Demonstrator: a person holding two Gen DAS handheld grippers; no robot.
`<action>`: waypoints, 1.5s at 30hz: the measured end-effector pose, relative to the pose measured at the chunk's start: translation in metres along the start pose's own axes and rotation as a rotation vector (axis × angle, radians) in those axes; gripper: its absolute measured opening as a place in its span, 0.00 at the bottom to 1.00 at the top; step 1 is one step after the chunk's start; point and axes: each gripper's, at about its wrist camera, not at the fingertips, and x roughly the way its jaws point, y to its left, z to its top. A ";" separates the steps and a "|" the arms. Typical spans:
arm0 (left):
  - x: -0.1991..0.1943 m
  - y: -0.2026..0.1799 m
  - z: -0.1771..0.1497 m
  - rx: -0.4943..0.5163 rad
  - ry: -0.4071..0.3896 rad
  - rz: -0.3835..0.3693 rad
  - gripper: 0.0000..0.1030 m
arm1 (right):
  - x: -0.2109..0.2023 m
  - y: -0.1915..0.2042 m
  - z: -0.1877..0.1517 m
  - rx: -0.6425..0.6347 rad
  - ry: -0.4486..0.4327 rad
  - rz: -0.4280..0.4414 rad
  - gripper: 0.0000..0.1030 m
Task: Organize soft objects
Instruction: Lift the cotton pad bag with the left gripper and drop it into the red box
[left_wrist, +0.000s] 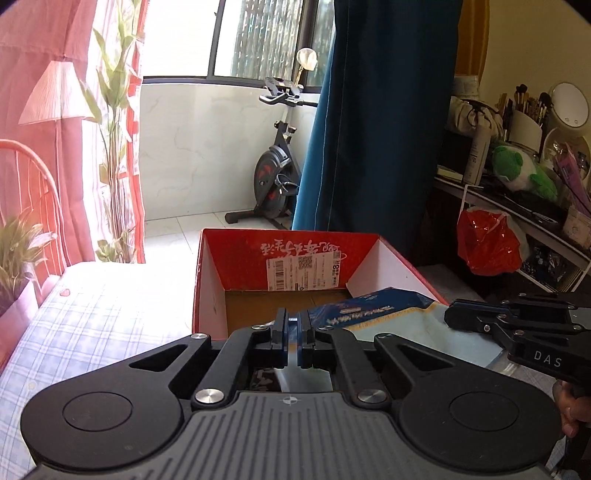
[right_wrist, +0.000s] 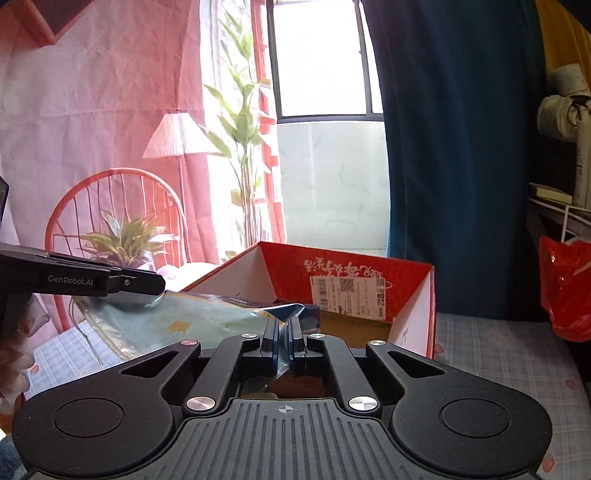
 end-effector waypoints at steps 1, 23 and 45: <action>0.003 0.000 0.002 -0.009 0.015 -0.011 0.05 | 0.003 -0.003 0.003 0.006 0.006 0.014 0.04; 0.064 0.027 -0.093 -0.172 0.389 -0.166 0.44 | 0.036 -0.039 -0.091 0.280 0.302 0.080 0.08; 0.053 0.012 -0.082 -0.161 0.307 -0.212 0.26 | 0.052 -0.034 -0.074 0.203 0.338 0.148 0.12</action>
